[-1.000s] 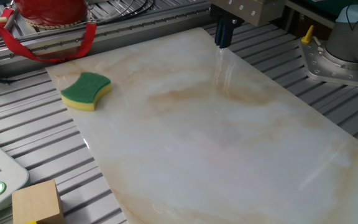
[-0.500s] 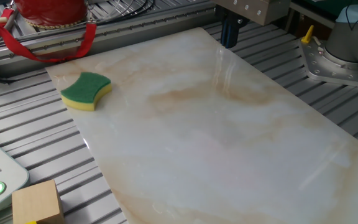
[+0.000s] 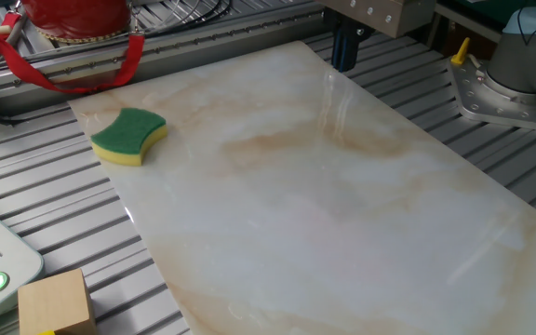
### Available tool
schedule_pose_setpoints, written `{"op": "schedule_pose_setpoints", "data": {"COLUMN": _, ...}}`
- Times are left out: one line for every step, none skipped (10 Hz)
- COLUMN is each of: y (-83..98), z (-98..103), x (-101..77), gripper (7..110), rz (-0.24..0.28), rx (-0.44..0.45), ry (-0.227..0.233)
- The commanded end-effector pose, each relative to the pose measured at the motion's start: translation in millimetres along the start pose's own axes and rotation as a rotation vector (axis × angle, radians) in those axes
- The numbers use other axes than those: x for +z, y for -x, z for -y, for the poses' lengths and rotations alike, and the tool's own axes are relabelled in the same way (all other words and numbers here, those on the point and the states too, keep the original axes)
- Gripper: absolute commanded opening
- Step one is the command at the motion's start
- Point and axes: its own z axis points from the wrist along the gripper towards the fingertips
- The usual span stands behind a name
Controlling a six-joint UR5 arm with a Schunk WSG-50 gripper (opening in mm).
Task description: Clean the tabletop with a sponge
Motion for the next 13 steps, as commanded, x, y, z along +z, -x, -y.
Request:
{"op": "schedule_pose_setpoints", "data": {"y": 2.0, "z": -6, "x": -1.3, "gripper": 7, "rz": 0.008, "rx": 0.009, "ry": 0.024}}
{"op": "schedule_pose_setpoints", "data": {"y": 2.0, "z": -5, "x": -1.3, "gripper": 7, "rz": 0.008, "rx": 0.006, "ry": 0.021}}
{"op": "schedule_pose_setpoints", "data": {"y": 0.7, "z": -2, "x": -1.2, "gripper": 7, "rz": 0.003, "rx": 0.001, "ry": 0.01}}
{"op": "schedule_pose_setpoints", "data": {"y": 0.7, "z": 0, "x": -1.2, "gripper": 7, "rz": 0.003, "rx": 0.0, "ry": 0.001}}
{"op": "schedule_pose_setpoints", "data": {"y": -1.0, "z": 2, "x": -1.2, "gripper": 7, "rz": -0.003, "rx": -0.003, "ry": -0.006}}
{"op": "schedule_pose_setpoints", "data": {"y": -2.8, "z": 1, "x": -1.2, "gripper": 7, "rz": -0.011, "rx": -0.009, "ry": -0.001}}
{"op": "schedule_pose_setpoints", "data": {"y": -2.9, "z": 0, "x": -1.2, "gripper": 7, "rz": -0.011, "rx": -0.019, "ry": 0.0}}
{"op": "schedule_pose_setpoints", "data": {"y": -3.2, "z": 0, "x": -1.2, "gripper": 7, "rz": -0.012, "rx": -0.022, "ry": 0.003}}
{"op": "schedule_pose_setpoints", "data": {"y": -3.3, "z": 1, "x": -1.2, "gripper": 7, "rz": -0.013, "rx": -0.031, "ry": -0.001}}
{"op": "schedule_pose_setpoints", "data": {"y": -1.3, "z": -2, "x": -1.2, "gripper": 7, "rz": -0.005, "rx": -0.033, "ry": 0.008}}
{"op": "schedule_pose_setpoints", "data": {"y": 5.3, "z": -5, "x": -1.3, "gripper": 7, "rz": 0.022, "rx": -0.046, "ry": 0.02}}
{"op": "schedule_pose_setpoints", "data": {"y": 11.4, "z": -5, "x": -1.5, "gripper": 7, "rz": 0.047, "rx": -0.075, "ry": 0.018}}
{"op": "schedule_pose_setpoints", "data": {"y": 10.2, "z": 5, "x": -1.5, "gripper": 7, "rz": 0.04, "rx": -0.139, "ry": -0.021}}
